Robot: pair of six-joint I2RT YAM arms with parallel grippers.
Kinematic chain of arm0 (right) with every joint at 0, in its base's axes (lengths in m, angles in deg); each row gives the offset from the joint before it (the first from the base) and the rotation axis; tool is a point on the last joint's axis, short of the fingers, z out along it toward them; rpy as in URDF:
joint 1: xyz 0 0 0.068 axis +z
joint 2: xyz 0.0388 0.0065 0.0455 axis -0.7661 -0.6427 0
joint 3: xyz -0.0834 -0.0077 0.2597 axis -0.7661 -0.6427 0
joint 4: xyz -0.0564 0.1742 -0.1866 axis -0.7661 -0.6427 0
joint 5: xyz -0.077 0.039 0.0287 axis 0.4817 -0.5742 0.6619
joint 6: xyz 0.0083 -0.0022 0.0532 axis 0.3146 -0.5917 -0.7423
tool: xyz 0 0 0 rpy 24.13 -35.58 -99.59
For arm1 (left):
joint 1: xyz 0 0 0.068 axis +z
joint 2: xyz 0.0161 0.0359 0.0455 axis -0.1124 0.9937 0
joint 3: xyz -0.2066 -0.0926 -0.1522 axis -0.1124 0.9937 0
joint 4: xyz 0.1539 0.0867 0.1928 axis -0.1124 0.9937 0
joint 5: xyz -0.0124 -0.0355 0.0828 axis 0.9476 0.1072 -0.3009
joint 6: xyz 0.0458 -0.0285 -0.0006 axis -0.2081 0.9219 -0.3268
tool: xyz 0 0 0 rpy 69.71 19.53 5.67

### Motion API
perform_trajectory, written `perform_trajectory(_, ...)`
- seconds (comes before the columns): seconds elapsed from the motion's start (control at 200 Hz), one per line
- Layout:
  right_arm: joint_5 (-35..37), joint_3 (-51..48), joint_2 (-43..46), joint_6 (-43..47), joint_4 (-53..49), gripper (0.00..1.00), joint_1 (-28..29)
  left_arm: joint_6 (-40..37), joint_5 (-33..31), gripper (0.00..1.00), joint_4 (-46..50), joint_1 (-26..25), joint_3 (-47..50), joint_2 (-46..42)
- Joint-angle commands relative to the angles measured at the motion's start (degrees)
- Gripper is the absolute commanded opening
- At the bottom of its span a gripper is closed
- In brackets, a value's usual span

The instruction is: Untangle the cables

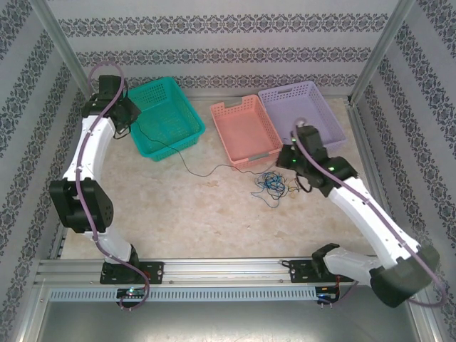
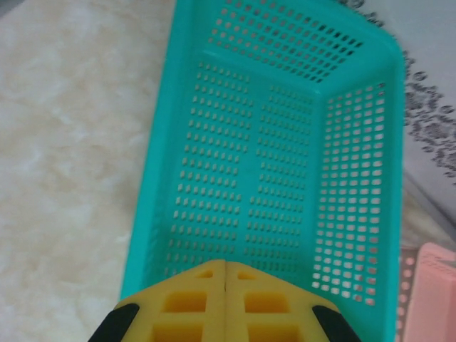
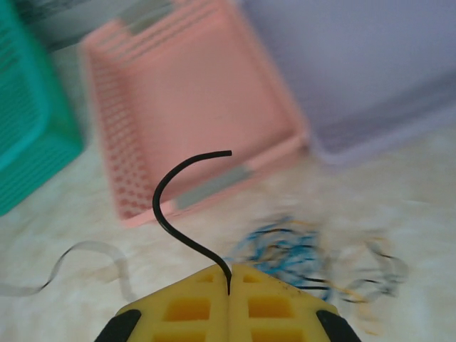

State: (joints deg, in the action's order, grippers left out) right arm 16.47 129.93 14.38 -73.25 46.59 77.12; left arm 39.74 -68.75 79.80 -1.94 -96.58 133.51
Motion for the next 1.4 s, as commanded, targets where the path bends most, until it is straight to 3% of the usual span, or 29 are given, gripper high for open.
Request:
perform_trajectory(0.0, -2.4, 4.5, -4.6, -3.5, 7.1, 0.00, 5.2, 0.2, 3.3, 0.00, -4.0, 0.0, -7.5, 3.2)
perform_trajectory(0.16, -6.9, 16.5, -15.6, -3.4, 10.7, 0.00, 9.8, -0.9, 5.4, 0.00, -1.2, 0.0, -20.4, 14.1)
perform_trajectory(0.345, -12.7, 29.5, -25.9, -4.6, 12.5, 0.00, 10.5, -2.6, 9.1, 0.00, 3.6, -0.1, -31.0, 26.8)
perform_trajectory(0.53, -15.7, 39.2, -33.5, -3.3, 9.7, 0.00, 10.2, -5.8, 22.1, 0.00, 0.4, -2.7, -30.6, 33.4)
perform_trajectory(0.704, -16.6, 40.6, -34.6, -3.3, 8.5, 0.00, 9.4, -9.4, 23.4, 0.00, 2.1, -7.2, -27.5, 33.8)
perform_trajectory(0.834, -16.7, 40.9, -34.4, -2.4, 7.9, 0.00, 8.8, -11.6, 21.2, 0.00, 4.6, -10.7, -21.2, 30.6)
perform_trajectory(1.019, -17.0, 41.9, -34.5, -0.9, 6.8, 0.00, 8.1, -12.4, 15.1, 0.00, 6.4, -12.7, -4.7, 21.2)
perform_trajectory(1.239, -17.7, 41.3, -34.5, 0.7, 6.0, 0.00, 9.7, -9.8, 22.4, 0.00, 0.6, -13.6, 14.4, 8.0)
perform_trajectory(1.399, -17.8, 39.5, -34.3, 0.8, 6.3, 0.00, 11.3, -7.3, 24.1, 0.00, 1.8, -14.4, 18.0, 2.6)
